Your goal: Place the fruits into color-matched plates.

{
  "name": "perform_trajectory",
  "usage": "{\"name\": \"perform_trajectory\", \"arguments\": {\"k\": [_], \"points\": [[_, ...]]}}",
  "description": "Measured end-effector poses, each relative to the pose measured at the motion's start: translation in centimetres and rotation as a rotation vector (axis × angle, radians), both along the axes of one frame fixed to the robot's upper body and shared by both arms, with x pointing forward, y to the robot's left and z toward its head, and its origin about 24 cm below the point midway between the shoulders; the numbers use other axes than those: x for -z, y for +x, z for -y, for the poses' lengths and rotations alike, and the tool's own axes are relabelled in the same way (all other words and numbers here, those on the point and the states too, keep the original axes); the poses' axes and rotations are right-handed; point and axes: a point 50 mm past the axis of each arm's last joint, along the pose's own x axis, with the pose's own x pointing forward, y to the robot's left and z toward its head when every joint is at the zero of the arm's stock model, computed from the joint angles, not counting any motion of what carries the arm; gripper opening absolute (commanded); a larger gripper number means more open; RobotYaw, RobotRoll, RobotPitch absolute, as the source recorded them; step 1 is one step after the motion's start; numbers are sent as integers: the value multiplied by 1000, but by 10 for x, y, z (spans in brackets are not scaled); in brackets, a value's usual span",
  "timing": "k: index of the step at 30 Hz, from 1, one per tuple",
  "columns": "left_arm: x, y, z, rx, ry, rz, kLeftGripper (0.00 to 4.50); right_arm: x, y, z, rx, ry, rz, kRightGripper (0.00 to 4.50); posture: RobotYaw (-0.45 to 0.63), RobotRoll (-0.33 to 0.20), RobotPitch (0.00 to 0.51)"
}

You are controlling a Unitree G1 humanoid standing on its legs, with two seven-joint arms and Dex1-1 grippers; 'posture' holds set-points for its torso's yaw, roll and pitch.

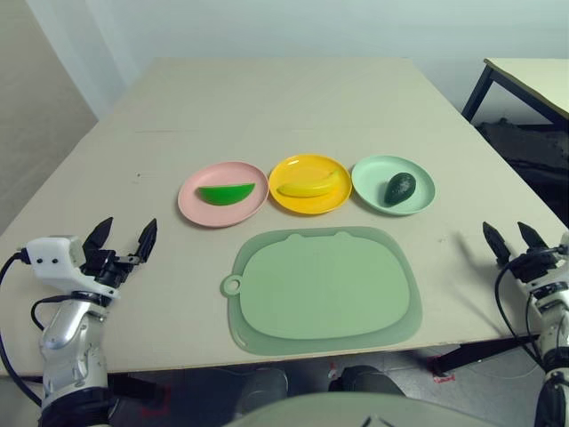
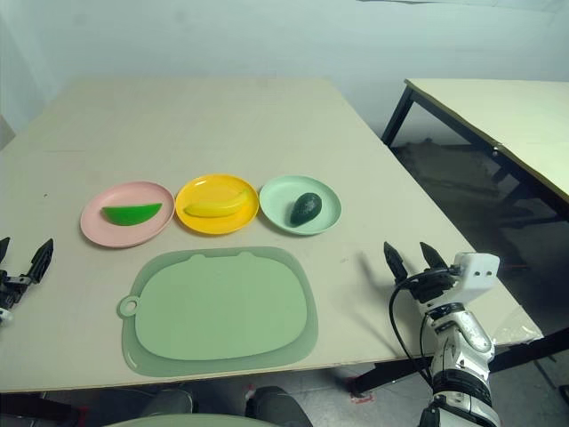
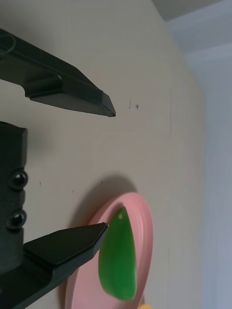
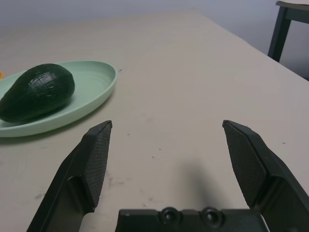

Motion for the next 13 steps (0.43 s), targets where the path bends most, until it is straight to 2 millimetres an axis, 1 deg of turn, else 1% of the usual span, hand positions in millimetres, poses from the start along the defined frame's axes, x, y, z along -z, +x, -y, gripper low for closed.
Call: {"name": "perform_trajectory", "arguments": {"k": [5, 11, 13], "points": [[0, 3, -1, -22, 10, -18, 4480, 0, 8, -8, -23, 0, 2, 4500, 188, 0, 11], [5, 8, 6, 8, 36, -60, 4480, 0, 11, -13, -33, -5, 8, 4500, 189, 0, 0], [1, 12, 6, 11, 40, -45, 4480, 2, 12, -17, -36, 4, 13, 4500, 185, 0, 0]]}}
